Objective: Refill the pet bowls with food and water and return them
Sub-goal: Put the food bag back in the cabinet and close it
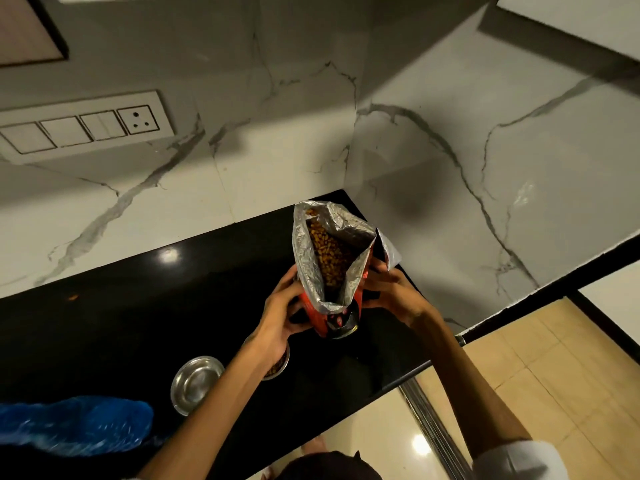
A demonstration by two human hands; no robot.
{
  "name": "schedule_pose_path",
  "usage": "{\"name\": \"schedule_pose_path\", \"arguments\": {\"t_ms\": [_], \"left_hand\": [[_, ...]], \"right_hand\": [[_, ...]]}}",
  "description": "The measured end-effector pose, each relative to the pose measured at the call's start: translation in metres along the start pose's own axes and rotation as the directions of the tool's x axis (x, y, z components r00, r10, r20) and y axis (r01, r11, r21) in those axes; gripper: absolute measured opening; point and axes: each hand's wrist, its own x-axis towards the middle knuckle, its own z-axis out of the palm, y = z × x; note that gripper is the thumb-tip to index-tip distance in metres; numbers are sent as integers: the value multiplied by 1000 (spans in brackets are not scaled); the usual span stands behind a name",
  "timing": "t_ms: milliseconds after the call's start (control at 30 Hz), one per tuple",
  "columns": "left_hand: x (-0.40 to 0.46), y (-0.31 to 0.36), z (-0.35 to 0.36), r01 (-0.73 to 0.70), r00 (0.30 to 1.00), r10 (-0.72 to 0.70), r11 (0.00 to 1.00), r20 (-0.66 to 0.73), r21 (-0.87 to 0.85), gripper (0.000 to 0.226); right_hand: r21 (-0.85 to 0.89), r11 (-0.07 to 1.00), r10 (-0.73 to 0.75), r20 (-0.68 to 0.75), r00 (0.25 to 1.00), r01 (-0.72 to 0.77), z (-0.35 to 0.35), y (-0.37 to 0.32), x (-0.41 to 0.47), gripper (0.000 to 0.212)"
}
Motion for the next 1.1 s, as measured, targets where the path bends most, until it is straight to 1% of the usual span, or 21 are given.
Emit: {"name": "schedule_pose_path", "arguments": {"t_ms": [33, 133, 200, 233, 267, 333, 367, 400, 533, 600, 700, 767, 867, 967, 1033, 1100], "left_hand": [[-1, 6, 1, -10, 1000, 10, 1000, 4, 5, 45], [-6, 25, 4, -33, 999, 33, 999, 19, 10, 45], [-9, 39, 6, -47, 998, 46, 999, 34, 14, 46], [-11, 46, 7, -53, 998, 53, 998, 39, 21, 46], [-14, 54, 8, -61, 997, 60, 998, 42, 29, 46], [-21, 69, 11, -83, 995, 80, 995, 53, 58, 46], [-24, 76, 12, -98, 994, 94, 993, 62, 71, 45], [-28, 83, 14, -108, 992, 103, 991, 67, 78, 45], [-42, 110, 20, -121, 991, 115, 990, 74, 76, 55], [-50, 121, 23, -141, 988, 134, 986, 78, 94, 54], [-62, 139, 30, -126, 990, 119, 988, 73, 89, 78], [-75, 153, 35, -120, 990, 111, 986, 86, 114, 83], [-94, 171, 42, -138, 987, 121, 977, 110, 163, 73], [-112, 190, 49, -149, 987, 136, 974, 84, 173, 49], [-125, 202, 54, -150, 986, 133, 970, 102, 190, 44], [-138, 214, 59, -162, 983, 137, 964, 125, 209, 41]], "right_hand": [[6, 1000, -13, 0, 1000, 13, 4, -8, -3, 68], [16, 998, -62, 18, 998, 61, 14, -31, -12, 97], [33, 997, -77, 4, 997, 77, 18, -44, -17, 103], [40, 996, -79, -2, 997, 79, 19, -50, -20, 100], [39, 996, -83, -4, 997, 83, 21, -56, -22, 91], [36, 993, -109, -5, 994, 109, 26, -67, -28, 66], [42, 992, -120, -18, 993, 121, 28, -73, -31, 57], [52, 990, -126, -33, 991, 128, 31, -78, -34, 54], [36, 985, -164, -65, 984, 167, 41, -102, -45, 68], [8, 983, -183, -73, 980, 184, 45, -114, -52, 68], [-10, 980, -201, -83, 976, 201, 54, -134, -65, 69], [-25, 978, -211, -97, 973, 209, 60, -147, -74, 66], [-44, 974, -227, -109, 968, 224, 67, -166, -88, 58], [-54, 971, -239, -122, 963, 234, 73, -184, -102, 61], [-60, 967, -255, -122, 959, 249, 77, -197, -112, 60], [-79, 957, -286, -114, 951, 278, 81, -208, -122, 53]]}}
